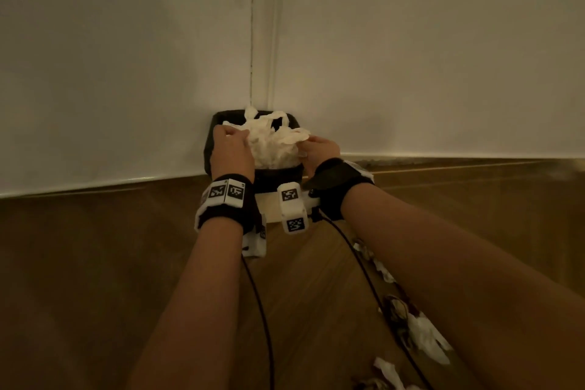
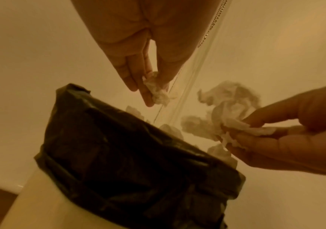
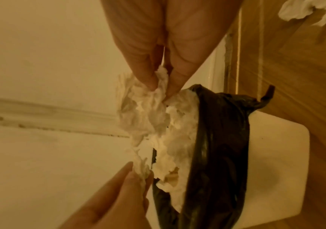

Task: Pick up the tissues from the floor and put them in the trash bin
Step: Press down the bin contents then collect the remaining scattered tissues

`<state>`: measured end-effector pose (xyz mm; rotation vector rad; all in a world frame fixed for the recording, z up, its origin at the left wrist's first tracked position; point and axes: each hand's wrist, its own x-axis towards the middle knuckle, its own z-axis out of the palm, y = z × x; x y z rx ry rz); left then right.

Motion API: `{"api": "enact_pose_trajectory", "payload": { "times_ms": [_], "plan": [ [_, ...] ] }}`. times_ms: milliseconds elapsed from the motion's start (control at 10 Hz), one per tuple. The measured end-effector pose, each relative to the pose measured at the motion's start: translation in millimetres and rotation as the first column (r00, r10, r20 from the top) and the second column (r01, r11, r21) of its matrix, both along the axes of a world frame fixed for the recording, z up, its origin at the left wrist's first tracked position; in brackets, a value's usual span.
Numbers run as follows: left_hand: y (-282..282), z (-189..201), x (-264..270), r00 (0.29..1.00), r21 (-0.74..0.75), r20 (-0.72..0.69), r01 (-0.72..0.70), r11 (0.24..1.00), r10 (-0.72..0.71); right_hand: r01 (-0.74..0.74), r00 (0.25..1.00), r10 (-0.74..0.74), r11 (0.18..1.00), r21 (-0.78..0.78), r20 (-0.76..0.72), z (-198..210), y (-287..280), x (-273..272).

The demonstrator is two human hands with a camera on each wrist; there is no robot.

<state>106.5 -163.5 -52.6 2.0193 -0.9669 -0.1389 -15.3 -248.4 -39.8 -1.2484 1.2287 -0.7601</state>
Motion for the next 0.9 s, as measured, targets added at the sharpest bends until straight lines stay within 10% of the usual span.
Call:
{"api": "enact_pose_trajectory", "payload": {
  "times_ms": [200, 500, 900],
  "plan": [
    [-8.7, -17.8, 4.6, 0.999, 0.258, 0.017, 0.042, 0.965, -0.048, -0.357, 0.807, 0.105, 0.87, -0.34, -0.581, -3.3, 14.3, 17.9],
    [-16.4, -11.1, 4.5, 0.94, 0.636, 0.146, 0.149, 0.757, -0.307, -0.728, 0.442, 0.341, 0.676, -0.11, -0.83, -14.1, 24.3, 32.8],
    [-42.2, -15.9, 24.6, 0.936, 0.814, -0.019, 0.218, 0.538, -0.351, -0.718, 0.003, 0.314, 0.661, 0.216, -0.949, -9.2, 5.9, 46.6]
  ]
}}
